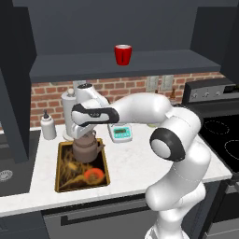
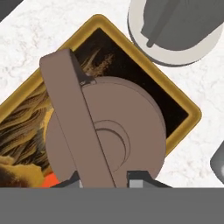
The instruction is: Pick the kettle from the counter and place it on the tray. Then pick the mug from the cabinet and place it on the tray. Then close the cabinet doors.
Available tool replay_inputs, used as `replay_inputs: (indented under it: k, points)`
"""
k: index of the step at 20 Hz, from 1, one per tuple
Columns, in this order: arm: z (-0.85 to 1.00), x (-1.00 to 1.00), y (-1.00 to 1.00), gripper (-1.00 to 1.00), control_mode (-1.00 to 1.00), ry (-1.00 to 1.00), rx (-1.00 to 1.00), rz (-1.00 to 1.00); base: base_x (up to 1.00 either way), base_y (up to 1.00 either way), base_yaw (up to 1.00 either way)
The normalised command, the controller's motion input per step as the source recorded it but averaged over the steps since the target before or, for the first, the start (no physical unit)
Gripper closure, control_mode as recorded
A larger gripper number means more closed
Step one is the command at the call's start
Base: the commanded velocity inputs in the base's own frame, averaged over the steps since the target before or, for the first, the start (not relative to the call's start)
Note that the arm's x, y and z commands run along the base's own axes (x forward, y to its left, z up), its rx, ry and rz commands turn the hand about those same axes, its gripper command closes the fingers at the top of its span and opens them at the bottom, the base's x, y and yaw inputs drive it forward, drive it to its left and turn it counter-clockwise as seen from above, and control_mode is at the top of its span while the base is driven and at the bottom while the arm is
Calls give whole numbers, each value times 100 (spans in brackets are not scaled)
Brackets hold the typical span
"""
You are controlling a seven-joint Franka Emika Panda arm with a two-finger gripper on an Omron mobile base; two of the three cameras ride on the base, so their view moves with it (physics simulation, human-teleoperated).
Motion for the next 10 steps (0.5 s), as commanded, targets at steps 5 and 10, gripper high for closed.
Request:
replay_inputs:
  k: [5, 10]
  points:
    - [-19, 0, 0, 100, -100, 0, 0, -9, 0, 0, 0]
    - [-23, 0, 0, -100, -100, 0, 0, -8, 0, 0, 0]
